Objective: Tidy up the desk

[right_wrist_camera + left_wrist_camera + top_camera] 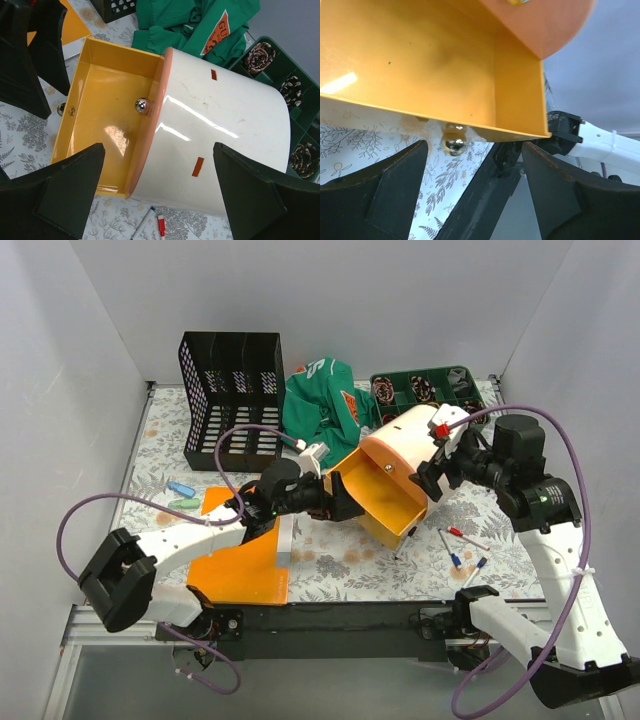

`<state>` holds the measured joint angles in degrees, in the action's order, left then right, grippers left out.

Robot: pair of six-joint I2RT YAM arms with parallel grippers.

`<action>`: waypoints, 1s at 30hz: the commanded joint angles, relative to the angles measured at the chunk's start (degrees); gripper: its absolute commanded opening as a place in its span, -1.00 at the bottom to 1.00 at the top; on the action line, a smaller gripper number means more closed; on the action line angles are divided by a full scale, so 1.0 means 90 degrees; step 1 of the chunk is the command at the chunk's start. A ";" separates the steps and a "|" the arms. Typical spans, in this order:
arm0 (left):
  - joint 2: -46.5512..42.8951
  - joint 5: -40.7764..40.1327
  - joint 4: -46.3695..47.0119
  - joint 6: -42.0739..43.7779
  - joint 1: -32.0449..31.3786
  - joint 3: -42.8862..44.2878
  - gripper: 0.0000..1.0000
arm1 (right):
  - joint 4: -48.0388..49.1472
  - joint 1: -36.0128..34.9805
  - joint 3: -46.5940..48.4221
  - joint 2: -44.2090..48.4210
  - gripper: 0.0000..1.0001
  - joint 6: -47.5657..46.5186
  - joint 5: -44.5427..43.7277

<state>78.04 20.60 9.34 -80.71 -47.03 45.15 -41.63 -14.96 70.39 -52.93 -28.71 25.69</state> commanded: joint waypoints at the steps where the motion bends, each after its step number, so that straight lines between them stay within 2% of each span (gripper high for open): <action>1: -0.0905 -0.0170 -0.0295 0.0402 0.0059 0.0023 0.50 | -0.0014 0.0246 0.0109 0.0187 0.97 0.0065 0.0612; 5: -0.1219 -0.0238 -0.0569 0.0510 0.0108 -0.0055 0.49 | 0.0016 0.0422 0.0050 0.0265 0.97 0.0084 0.0768; 6: -0.1249 -0.0286 -0.0579 0.0491 0.0118 -0.0075 0.43 | 0.0035 0.0451 0.0011 0.0275 0.97 0.0094 0.0836; 9: -0.1181 -0.0531 -0.0735 0.0413 0.0137 -0.0114 -0.07 | 0.0084 0.0559 -0.0086 0.0314 0.96 0.0123 0.0953; 11: -0.0997 -0.0609 -0.0988 0.0461 0.0147 0.0022 -0.25 | 0.0104 0.0608 -0.0116 0.0334 0.97 0.0133 0.0983; 12: -0.0937 -0.0648 -0.0999 0.0491 0.0147 0.0071 -0.41 | 0.0113 0.0608 -0.0135 0.0344 0.97 0.0133 0.1002; 16: -0.0790 -0.1096 -0.1604 0.0559 0.0147 0.0237 -0.61 | 0.0143 0.0676 -0.0223 0.0363 0.97 0.0133 0.1071; 21: -0.0527 -0.1712 -0.1917 0.0705 0.0157 0.0549 -0.63 | 0.0172 0.0764 -0.0243 0.0324 0.97 0.0143 0.1227; 30: 0.0752 -0.1899 -0.1693 0.0959 0.0225 0.1556 -0.65 | 0.0182 0.0891 -0.0243 0.0334 0.97 0.0172 0.1276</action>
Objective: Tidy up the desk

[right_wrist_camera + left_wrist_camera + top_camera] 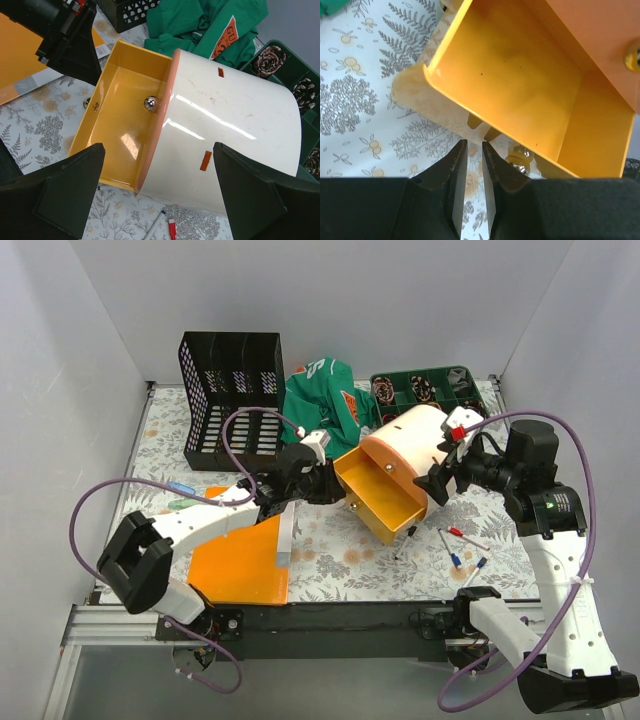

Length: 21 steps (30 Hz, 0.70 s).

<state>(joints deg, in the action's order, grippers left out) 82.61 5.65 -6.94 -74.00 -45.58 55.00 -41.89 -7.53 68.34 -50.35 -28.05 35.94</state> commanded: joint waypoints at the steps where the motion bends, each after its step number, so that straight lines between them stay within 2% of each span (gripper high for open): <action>1: 0.0274 -0.0111 0.0175 0.0253 0.0065 0.0519 -0.65 | 0.0201 0.0065 -0.0024 0.0067 0.97 0.0099 0.0137; 9: 0.0226 0.0416 0.0634 0.0380 0.0075 0.0588 -0.61 | 0.0240 0.0143 -0.0083 -0.0002 0.97 0.0099 0.0205; 15: 0.0040 0.0983 0.0937 0.0380 0.0065 0.0101 -0.59 | 0.0270 0.0172 -0.0171 0.0076 0.97 0.0090 0.0186; 21: -0.0077 0.1169 0.0908 0.0331 0.0075 -0.0135 -0.55 | 0.0309 0.0202 -0.0230 0.0106 0.97 0.0090 0.0235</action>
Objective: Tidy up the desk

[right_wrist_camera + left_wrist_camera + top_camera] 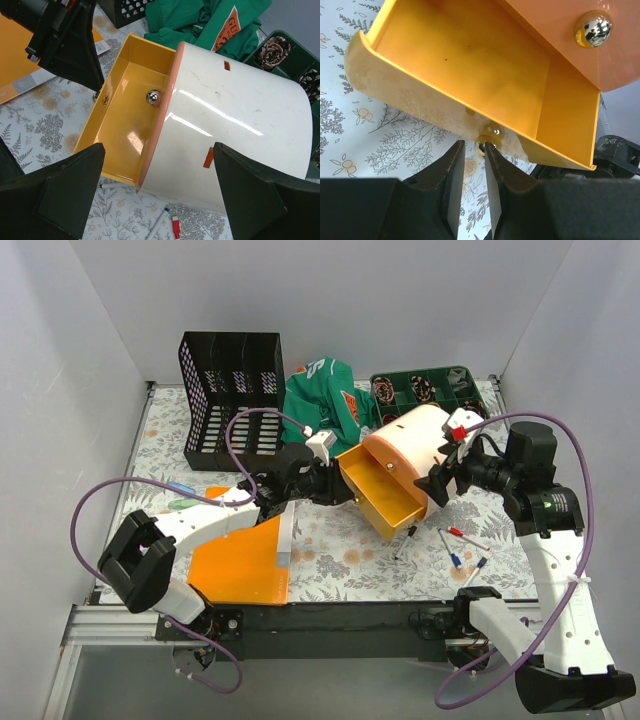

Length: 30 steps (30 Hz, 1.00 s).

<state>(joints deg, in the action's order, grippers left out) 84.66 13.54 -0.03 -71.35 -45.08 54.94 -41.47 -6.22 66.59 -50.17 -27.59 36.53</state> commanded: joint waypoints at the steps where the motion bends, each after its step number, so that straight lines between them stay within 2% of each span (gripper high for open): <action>1: -0.0296 0.0283 0.0131 0.0037 0.0019 -0.0118 -0.55 | 0.0262 0.0056 -0.0035 0.0077 0.97 0.0039 0.0189; 3: -0.0364 0.0156 0.0082 0.0047 0.0019 -0.0079 -0.55 | 0.0253 0.0066 -0.0016 0.0086 0.97 0.0019 0.0198; 5: -0.0732 -0.0389 0.0043 0.0057 0.0019 -0.0127 -0.55 | 0.0262 0.0066 0.0023 0.0096 0.97 -0.0020 0.0208; 8: -0.1280 -0.1229 -0.0209 0.0203 0.0048 -0.0283 -0.38 | 0.0292 0.0066 0.0247 -0.0011 0.97 -0.0039 0.0325; 9: -0.1611 -0.1376 -0.0298 0.0252 0.0058 -0.0323 -0.24 | 0.0292 0.0066 0.0316 -0.0127 0.97 -0.0039 0.0422; 12: -0.2236 -0.2108 -0.0854 0.0457 0.0136 -0.0411 -0.04 | 0.0350 0.0066 0.0550 -0.0352 0.97 -0.0098 0.0685; 15: -0.2638 -0.3064 -0.1528 0.0409 0.0233 -0.0586 0.37 | 0.0603 0.0066 0.0580 -0.0441 0.97 -0.0088 0.0901; 16: -0.2891 -0.3299 -0.1665 0.0350 0.0282 -0.0664 0.63 | 0.0701 0.0066 0.0561 -0.0451 0.97 -0.0069 0.0960; 18: -0.3175 -0.3912 -0.2065 0.0058 0.0487 -0.0907 0.82 | 0.0887 0.0066 0.0570 -0.0509 0.97 -0.0030 0.1106; 22: -0.3771 -0.3985 -0.2534 -0.0499 0.1296 -0.1289 0.96 | 0.1102 0.0066 0.0551 -0.0597 0.97 0.0126 0.1399; 23: -0.3966 -0.3937 -0.2545 -0.0587 0.1704 -0.1357 0.96 | 0.1151 0.0056 0.0531 -0.0607 0.97 0.0136 0.1429; 25: -0.4123 -0.3761 -0.2536 -0.0802 0.2165 -0.1611 0.97 | 0.1268 0.0066 0.0385 -0.0597 0.97 0.0156 0.1458; 26: -0.4201 -0.3673 -0.2506 -0.0889 0.2631 -0.1699 0.97 | 0.1317 0.0066 0.0298 -0.0578 0.97 0.0166 0.1439; 30: -0.4008 -0.2941 -0.2496 -0.1359 0.3796 -0.1905 0.96 | 0.1629 0.0066 -0.0112 -0.0519 0.97 0.0302 0.1059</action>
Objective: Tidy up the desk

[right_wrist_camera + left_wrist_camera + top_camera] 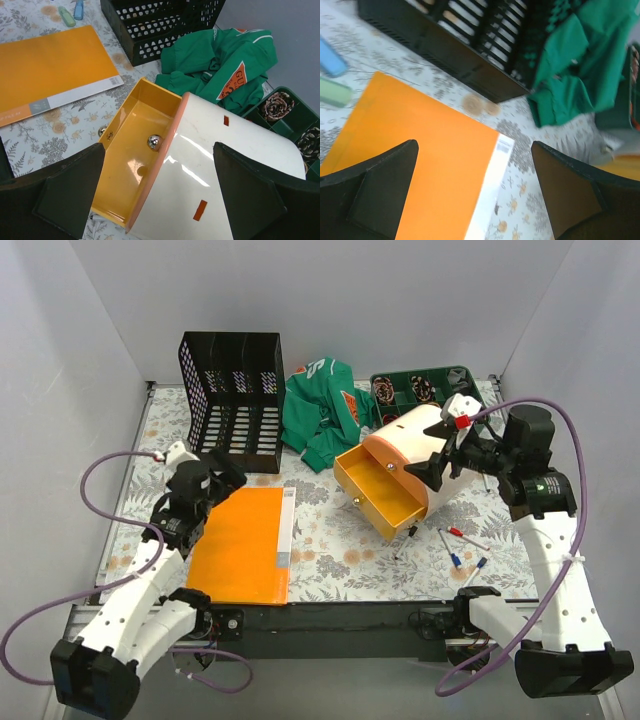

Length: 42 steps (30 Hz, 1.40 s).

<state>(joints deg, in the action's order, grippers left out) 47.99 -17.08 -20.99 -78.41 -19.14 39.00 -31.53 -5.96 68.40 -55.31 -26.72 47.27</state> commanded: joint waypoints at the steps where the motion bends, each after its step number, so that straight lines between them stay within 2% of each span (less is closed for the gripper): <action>1: 0.0165 0.0559 -0.0158 -0.0691 0.1118 -0.0106 0.96 | 0.0592 0.0037 -0.0373 0.0061 0.97 0.0225 -0.0144; 5: 0.0829 0.1086 0.0017 -0.0828 0.2337 0.0050 0.85 | 0.0720 0.0037 -0.0656 0.0110 0.97 0.0273 -0.0115; 6: 0.1033 0.1097 0.0076 -0.0829 0.2467 0.0090 0.73 | 0.0749 0.0027 -0.0686 0.0091 0.97 0.0283 -0.0086; 7: 0.1451 0.1049 0.0077 -0.0858 0.2565 0.0167 0.54 | 0.0788 0.0037 -0.0715 0.0081 0.97 0.0303 -0.0066; 11: 0.2713 0.0493 -0.0528 -0.1111 0.2877 0.0899 0.14 | 0.0857 0.0037 -0.0813 -0.0016 0.96 0.0332 -0.0027; 17: 0.3757 0.0550 -0.0275 -0.1073 0.3375 0.1330 0.07 | 0.0876 0.0037 -0.0872 -0.0124 0.96 0.0303 -0.0017; 21: 0.4451 0.0560 -0.0567 -0.1151 0.3601 0.1876 0.01 | 0.0857 0.0037 -0.0901 -0.0173 0.95 0.0283 -0.0066; 31: 0.5848 0.0316 -0.1406 -0.1287 0.3698 0.2989 0.04 | 0.0847 0.0037 -0.0940 -0.0222 0.95 0.0244 -0.0115; 40: 0.6503 0.0130 -0.1972 -0.1375 0.3728 0.3702 0.03 | 0.0857 0.0027 -0.0950 -0.0222 0.95 0.0244 -0.0134; 42: 0.6805 0.0140 -0.2188 -0.1375 0.3737 0.3878 -0.09 | 0.0847 0.0027 -0.0959 -0.0202 0.95 0.0235 -0.0154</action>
<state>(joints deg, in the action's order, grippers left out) 105.80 -14.20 -35.73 -90.02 13.87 69.71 -25.52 -5.96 60.10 -57.41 -24.25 46.19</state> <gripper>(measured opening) 0.500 0.973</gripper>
